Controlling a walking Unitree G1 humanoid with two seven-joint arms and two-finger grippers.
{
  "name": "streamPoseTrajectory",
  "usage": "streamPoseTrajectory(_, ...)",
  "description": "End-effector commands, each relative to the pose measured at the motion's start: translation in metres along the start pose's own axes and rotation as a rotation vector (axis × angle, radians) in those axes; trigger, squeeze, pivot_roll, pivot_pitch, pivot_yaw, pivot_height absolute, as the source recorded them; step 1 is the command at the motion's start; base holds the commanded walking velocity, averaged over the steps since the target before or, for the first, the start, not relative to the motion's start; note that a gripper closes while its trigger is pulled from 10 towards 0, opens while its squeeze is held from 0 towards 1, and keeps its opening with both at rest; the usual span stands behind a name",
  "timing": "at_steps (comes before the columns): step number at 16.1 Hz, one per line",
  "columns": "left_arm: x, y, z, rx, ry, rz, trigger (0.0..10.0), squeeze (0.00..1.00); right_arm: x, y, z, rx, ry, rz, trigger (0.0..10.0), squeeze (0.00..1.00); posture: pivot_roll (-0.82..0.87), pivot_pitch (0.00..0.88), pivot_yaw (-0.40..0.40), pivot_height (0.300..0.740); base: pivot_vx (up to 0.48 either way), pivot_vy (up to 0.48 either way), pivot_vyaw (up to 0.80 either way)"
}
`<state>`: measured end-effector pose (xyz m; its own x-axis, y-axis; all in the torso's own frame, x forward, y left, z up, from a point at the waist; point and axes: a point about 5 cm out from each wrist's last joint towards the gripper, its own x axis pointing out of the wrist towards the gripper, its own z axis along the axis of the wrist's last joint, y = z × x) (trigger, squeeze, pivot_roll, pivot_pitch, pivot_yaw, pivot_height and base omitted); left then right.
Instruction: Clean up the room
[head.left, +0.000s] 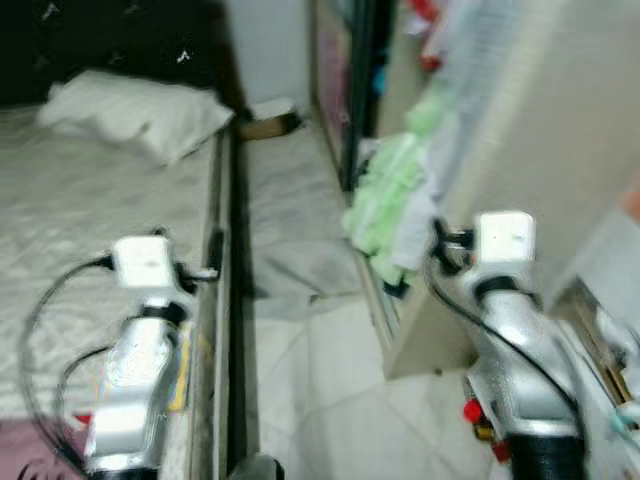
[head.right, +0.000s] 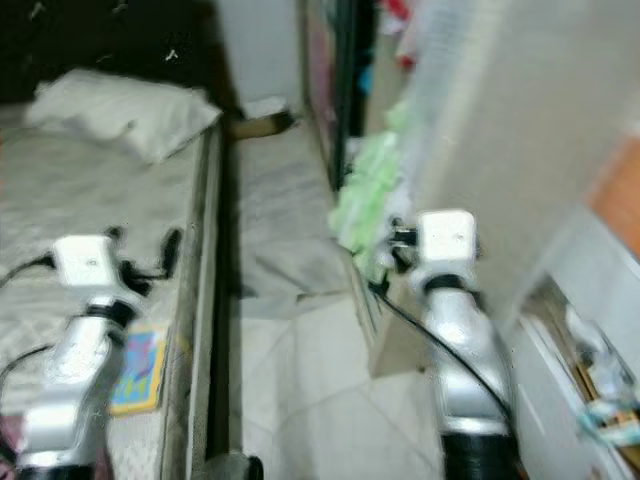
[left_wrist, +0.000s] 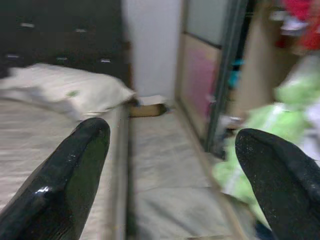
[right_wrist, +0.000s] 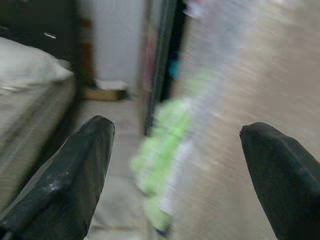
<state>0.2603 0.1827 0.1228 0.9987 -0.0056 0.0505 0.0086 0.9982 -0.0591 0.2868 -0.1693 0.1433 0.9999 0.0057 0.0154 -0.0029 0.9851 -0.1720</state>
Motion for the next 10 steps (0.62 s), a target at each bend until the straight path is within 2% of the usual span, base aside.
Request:
streamPoseTrajectory(1, 0.0006, -0.0037, 0.0001, 0.000, 0.001, -0.013, 10.0, 0.00, -0.0007, -0.0050, -0.0030, -0.002, 0.010, -0.010, 10.0, 0.00, -0.01, 0.002, 0.026, 0.740, 0.000, 0.000, 0.80)
streamPoseTrajectory(10, 0.0016, -0.0036, 0.0004, 0.007, -0.003, -0.005, 10.0, 0.00, 0.0061, -0.0032, 0.0000, -0.006, -0.013, 0.019, 10.0, 0.00, -0.01, 0.000, 0.022, 0.740, 0.000, 0.000, 0.80)
